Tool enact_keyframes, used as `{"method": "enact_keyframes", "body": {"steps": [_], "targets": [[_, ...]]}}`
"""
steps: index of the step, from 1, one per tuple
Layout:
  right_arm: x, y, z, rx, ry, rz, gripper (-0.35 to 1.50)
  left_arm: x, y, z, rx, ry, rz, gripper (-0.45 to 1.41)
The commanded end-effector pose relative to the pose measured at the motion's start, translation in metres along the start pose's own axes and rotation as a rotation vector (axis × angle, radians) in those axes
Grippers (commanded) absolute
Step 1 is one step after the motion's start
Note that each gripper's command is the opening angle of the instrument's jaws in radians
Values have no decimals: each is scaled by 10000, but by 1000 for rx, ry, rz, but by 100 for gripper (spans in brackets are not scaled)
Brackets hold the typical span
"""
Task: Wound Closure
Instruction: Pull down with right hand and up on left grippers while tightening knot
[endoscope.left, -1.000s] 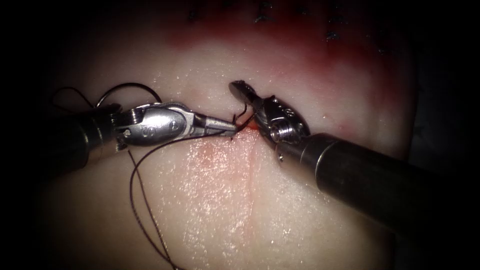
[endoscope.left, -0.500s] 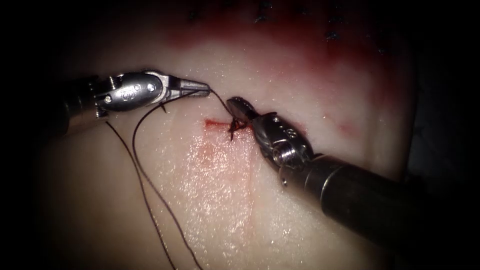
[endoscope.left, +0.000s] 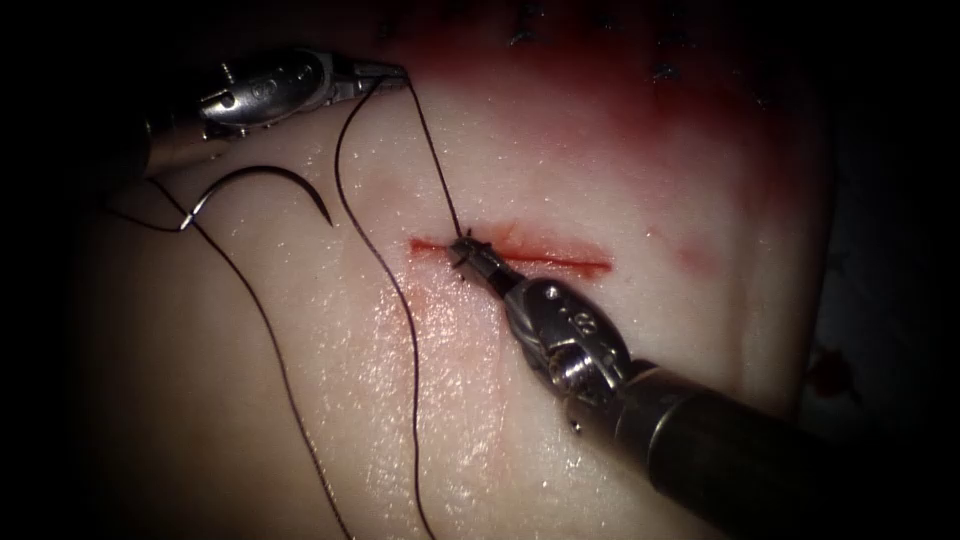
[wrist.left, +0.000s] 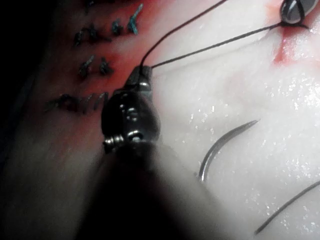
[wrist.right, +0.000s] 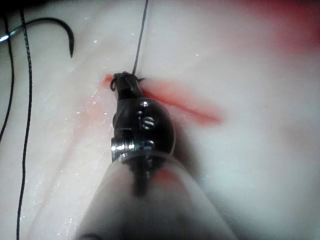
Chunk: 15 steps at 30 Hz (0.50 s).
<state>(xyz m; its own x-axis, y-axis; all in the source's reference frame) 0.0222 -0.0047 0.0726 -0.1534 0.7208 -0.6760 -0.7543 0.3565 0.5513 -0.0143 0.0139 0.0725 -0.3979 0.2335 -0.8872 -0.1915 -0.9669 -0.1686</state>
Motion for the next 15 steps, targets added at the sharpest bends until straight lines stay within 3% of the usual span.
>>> {"method": "enact_keyframes", "body": {"steps": [1,15], "targets": [[-6,-3,3,3,0,-6,-35,3,-11,6,12,9,14,-35],[-18,-12,-7,19,-3,-26,-35,37,-74,-8,156,53,42,-35]]}}
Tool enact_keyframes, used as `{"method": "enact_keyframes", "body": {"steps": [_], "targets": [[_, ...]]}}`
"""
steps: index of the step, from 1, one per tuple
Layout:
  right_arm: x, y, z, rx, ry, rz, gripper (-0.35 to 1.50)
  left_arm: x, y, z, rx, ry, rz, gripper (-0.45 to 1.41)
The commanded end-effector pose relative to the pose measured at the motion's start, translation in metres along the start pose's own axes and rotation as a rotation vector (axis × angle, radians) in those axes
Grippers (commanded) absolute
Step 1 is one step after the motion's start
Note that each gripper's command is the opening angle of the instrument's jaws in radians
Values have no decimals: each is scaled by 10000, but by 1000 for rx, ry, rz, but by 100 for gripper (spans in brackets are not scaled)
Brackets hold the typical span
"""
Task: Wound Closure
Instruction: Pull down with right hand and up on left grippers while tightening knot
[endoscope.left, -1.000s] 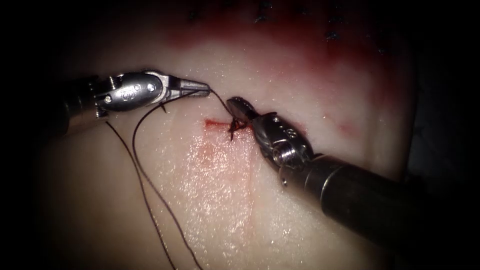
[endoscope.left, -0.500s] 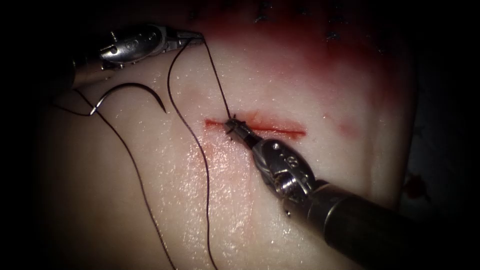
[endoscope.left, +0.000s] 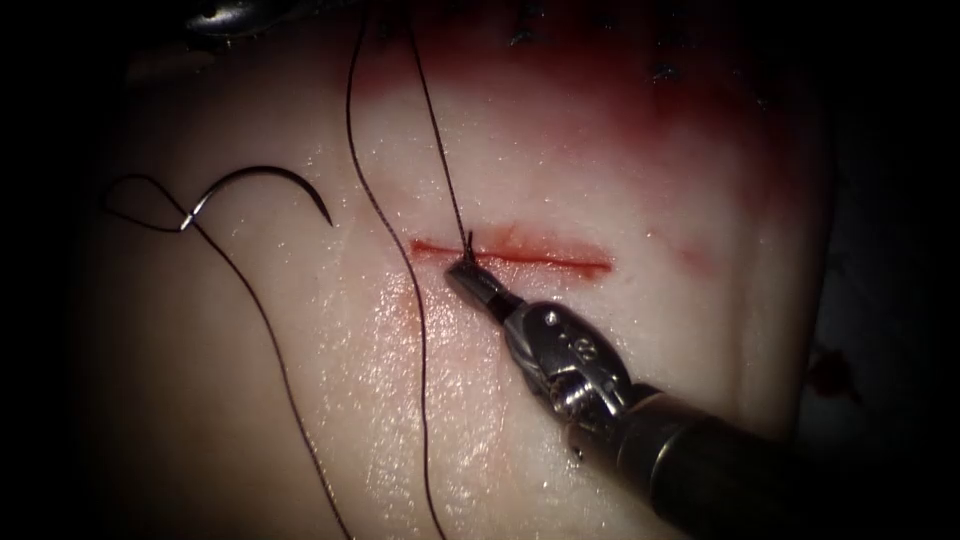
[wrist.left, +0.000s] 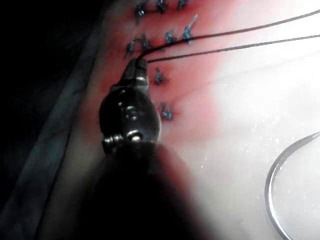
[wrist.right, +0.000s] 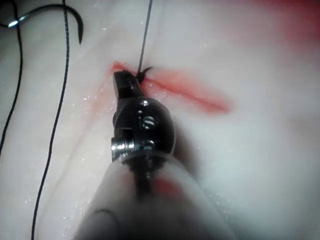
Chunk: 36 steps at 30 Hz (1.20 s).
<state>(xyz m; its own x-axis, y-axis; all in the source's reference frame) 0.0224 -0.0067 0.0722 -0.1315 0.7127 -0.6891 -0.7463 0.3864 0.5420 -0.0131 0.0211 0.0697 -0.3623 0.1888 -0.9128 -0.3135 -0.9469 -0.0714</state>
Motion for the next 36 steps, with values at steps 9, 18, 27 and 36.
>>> {"method": "enact_keyframes", "body": {"steps": [9,18,27,36], "targets": [[-17,-5,2,11,4,-21,-35,2,-30,15,64,7,50,-35],[-35,-5,-8,19,-5,-51,-35,3,-35,6,152,37,101,-35],[-47,-6,-15,24,-1,-62,-35,16,-54,-3,233,32,127,-35],[-65,-8,-22,27,10,-78,-35,35,-73,-22,285,34,137,-35]]}}
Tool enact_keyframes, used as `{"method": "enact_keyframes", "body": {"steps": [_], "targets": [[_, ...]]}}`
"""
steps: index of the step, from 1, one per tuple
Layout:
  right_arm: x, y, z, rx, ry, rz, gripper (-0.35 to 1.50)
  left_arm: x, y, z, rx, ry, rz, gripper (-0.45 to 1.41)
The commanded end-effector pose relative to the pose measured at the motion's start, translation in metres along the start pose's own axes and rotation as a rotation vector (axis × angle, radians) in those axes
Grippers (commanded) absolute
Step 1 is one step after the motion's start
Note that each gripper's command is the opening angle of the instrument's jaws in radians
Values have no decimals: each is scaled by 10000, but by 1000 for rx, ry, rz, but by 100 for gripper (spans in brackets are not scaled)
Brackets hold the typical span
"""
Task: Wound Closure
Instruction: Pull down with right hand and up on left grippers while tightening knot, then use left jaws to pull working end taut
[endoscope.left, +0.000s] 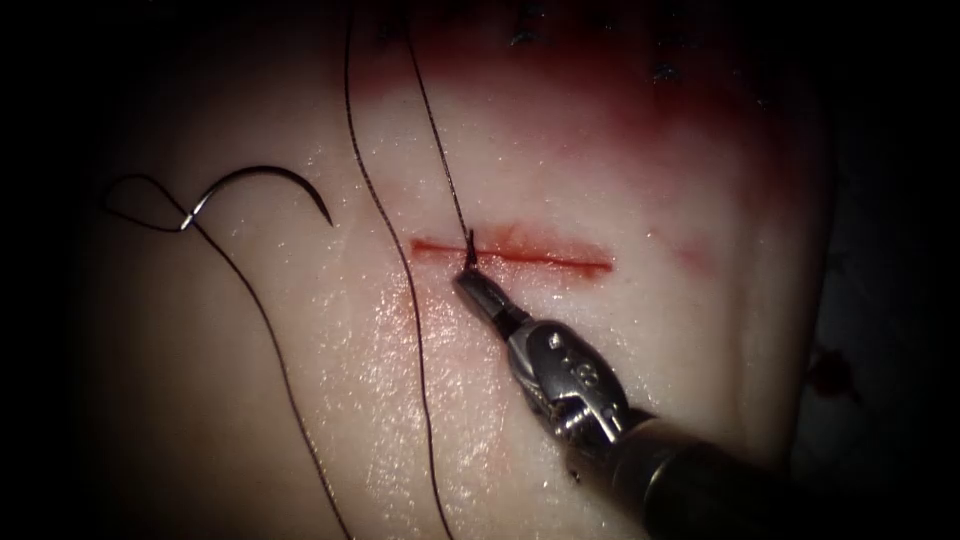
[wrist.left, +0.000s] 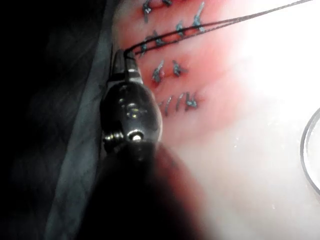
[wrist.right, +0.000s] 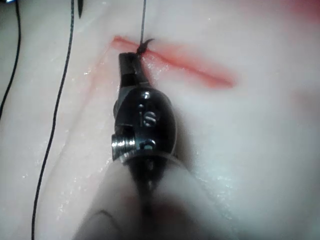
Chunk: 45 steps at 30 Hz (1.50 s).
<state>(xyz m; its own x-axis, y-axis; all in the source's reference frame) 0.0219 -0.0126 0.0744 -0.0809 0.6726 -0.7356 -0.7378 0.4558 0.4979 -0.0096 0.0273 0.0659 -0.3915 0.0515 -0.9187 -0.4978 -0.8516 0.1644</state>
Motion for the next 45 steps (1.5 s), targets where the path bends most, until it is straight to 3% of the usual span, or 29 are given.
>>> {"method": "enact_keyframes", "body": {"steps": [1,8,9,12,14,16,18,23,26,30,36,45], "targets": [[-9,-2,6,1,-1,0,-35,1,-4,8,2,-1,0,-35],[3,2,17,64,19,29,-33,4,19,-1,3,34,24,-35],[10,6,20,72,15,35,41,7,28,-4,-6,55,31,-35],[14,10,22,76,17,45,51,11,40,-9,-22,68,38,-35],[20,14,24,76,19,-33,69,16,49,-13,-41,84,43,-35],[30,19,29,74,23,-77,108,25,63,-20,-74,108,46,-35],[45,25,33,95,64,-102,121,43,83,-32,-136,148,43,-35],[70,29,25,114,70,-111,130,71,108,-51,-197,202,31,-35],[79,30,26,118,9,-118,130,94,113,-63,-214,225,16,-35],[77,36,31,128,-64,-131,133,124,116,-75,-223,241,21,-35],[76,42,48,144,-95,-174,135,169,130,-97,-226,246,32,-35],[69,34,64,170,-110,-214,135,196,145,-114,-205,261,59,-35]]}}
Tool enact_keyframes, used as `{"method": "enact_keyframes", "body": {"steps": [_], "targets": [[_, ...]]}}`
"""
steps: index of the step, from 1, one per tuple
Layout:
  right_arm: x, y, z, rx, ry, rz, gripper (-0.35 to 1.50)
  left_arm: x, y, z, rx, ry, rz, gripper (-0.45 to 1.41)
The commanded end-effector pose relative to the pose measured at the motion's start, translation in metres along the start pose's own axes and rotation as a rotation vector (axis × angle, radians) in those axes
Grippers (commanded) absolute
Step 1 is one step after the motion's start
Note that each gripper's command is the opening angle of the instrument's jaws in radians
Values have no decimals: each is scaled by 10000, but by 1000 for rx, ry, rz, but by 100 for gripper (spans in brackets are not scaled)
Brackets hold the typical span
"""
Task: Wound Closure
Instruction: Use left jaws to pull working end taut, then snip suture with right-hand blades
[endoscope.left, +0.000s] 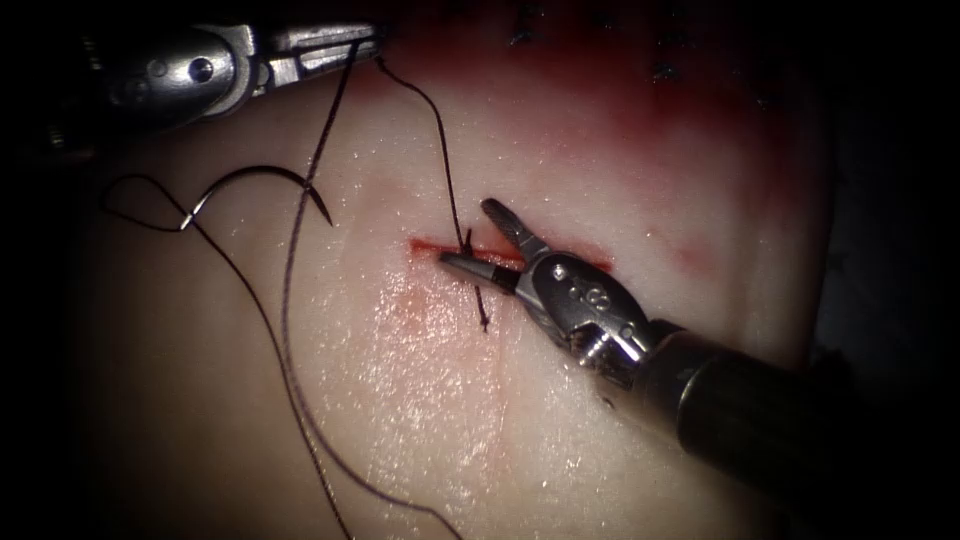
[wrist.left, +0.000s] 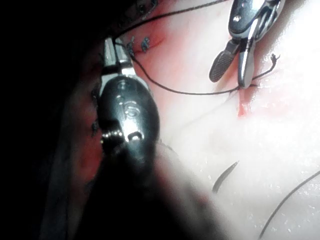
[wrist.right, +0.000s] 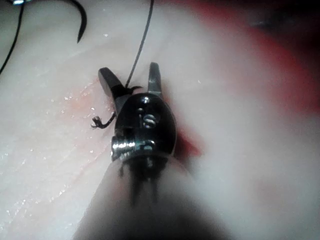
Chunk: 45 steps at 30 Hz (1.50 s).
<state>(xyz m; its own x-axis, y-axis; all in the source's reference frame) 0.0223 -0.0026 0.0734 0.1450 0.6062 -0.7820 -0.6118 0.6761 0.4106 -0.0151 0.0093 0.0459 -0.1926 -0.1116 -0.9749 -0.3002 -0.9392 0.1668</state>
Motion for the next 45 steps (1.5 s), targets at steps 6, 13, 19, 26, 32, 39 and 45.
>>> {"method": "enact_keyframes", "body": {"steps": [6,13,19,26,32,39,45], "targets": [[-4,-8,11,37,9,-27,135,15,3,0,47,7,26,-35],[-1,-6,13,37,14,-71,140,53,16,-12,113,28,57,-35],[2,-8,20,40,23,-127,142,60,19,-7,125,37,65,-35],[8,-11,37,50,40,-287,142,59,20,-4,127,37,65,-35],[21,-12,42,50,68,-308,142,58,20,-3,128,36,66,-35],[25,-12,56,61,79,-328,140,59,21,-2,128,40,66,-35],[27,-14,67,66,85,-339,137,59,22,-2,128,40,67,-35]]}}
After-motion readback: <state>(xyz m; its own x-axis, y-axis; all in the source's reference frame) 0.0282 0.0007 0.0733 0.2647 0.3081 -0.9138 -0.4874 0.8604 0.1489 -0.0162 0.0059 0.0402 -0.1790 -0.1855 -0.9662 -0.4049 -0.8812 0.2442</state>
